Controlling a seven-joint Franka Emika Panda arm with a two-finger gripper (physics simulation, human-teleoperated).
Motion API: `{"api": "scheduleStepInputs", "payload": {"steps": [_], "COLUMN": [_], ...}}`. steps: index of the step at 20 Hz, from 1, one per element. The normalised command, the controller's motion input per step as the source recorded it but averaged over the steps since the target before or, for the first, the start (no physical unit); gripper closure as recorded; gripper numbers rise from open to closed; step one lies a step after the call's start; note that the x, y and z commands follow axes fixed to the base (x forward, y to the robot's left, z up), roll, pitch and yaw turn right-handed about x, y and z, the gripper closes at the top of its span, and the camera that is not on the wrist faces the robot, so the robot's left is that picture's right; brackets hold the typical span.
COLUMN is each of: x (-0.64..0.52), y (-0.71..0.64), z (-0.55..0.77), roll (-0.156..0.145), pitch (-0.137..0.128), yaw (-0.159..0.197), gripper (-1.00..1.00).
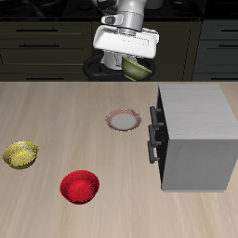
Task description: Close the bottom drawer of the white cabinet and place the green bowl on the plate
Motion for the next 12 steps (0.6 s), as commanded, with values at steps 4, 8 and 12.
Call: {"api": "scheduleStepInputs", "payload": {"steps": [4,8,12], "x": [-0.33,-0.42,-0.29], "y": [-0.08,-0.05,0.03], "z": [-0.18,-0.34,-0.23], "roll": [0.06,0.072,0.042], "pitch": [0.031,0.048,0.02], "yaw": [-0.023,-0.011,0.002], "gripper": [1.0,1.0,1.0]}}
